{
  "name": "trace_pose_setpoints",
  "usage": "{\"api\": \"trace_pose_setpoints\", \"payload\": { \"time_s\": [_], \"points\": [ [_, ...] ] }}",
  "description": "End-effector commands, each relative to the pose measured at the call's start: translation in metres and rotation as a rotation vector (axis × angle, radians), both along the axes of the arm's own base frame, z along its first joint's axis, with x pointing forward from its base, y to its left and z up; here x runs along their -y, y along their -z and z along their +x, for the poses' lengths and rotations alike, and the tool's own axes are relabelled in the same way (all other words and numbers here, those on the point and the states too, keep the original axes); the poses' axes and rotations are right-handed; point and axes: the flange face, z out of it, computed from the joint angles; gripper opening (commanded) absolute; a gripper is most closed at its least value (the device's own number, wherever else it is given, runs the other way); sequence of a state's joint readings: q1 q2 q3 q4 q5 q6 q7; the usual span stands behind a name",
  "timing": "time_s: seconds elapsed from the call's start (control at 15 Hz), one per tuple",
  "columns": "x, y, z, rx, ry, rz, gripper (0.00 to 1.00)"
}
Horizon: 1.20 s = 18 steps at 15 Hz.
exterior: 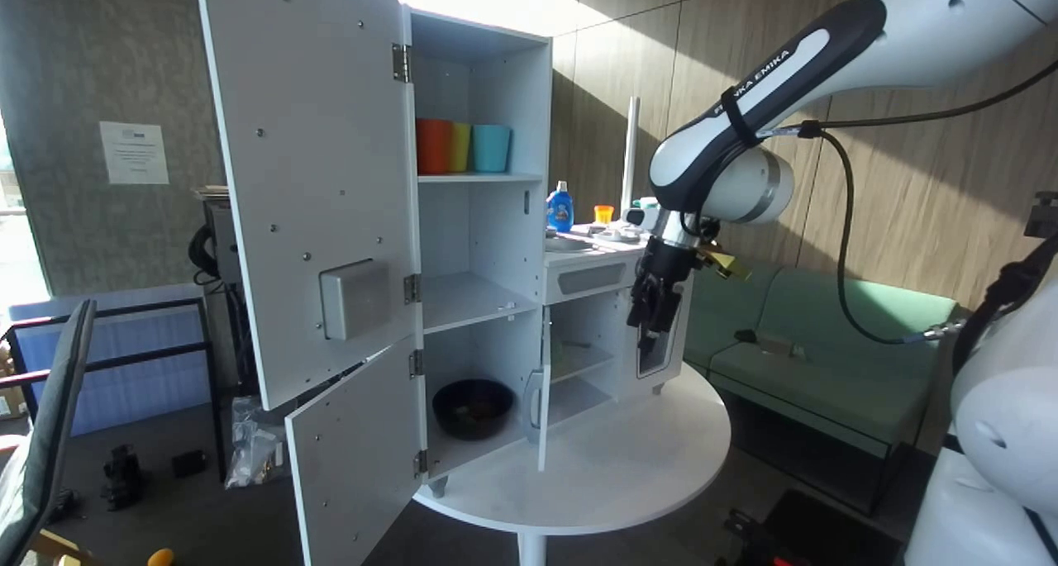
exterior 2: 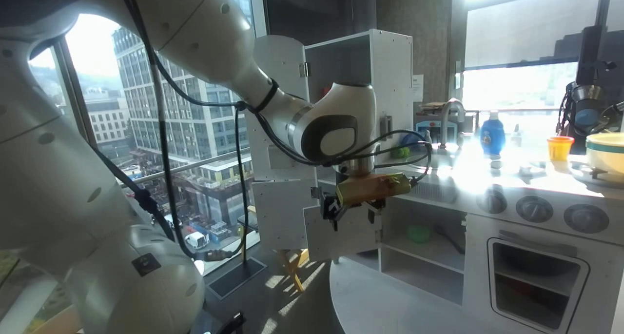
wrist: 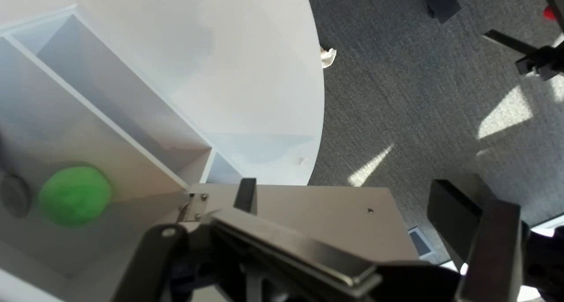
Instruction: Open the cupboard doors
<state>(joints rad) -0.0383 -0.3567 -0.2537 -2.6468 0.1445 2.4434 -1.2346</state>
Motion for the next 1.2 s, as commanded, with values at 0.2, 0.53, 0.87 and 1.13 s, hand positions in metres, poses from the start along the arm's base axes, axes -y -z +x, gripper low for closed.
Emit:
{"api": "trace_pose_setpoints", "payload": {
  "time_s": [0.2, 0.53, 0.87, 1.13],
  "points": [
    [0.076, -0.056, 0.055, 0.107, 0.316, 0.180, 1.00],
    [0.125, -0.039, 0.070, 0.066, 0.587, 0.242, 1.00],
    [0.169, -0.035, 0.049, 0.053, 0.866, 0.274, 1.00],
    [0.206, -0.031, 0.051, 0.076, 1.080, 0.294, 1.00]
  ]
}}
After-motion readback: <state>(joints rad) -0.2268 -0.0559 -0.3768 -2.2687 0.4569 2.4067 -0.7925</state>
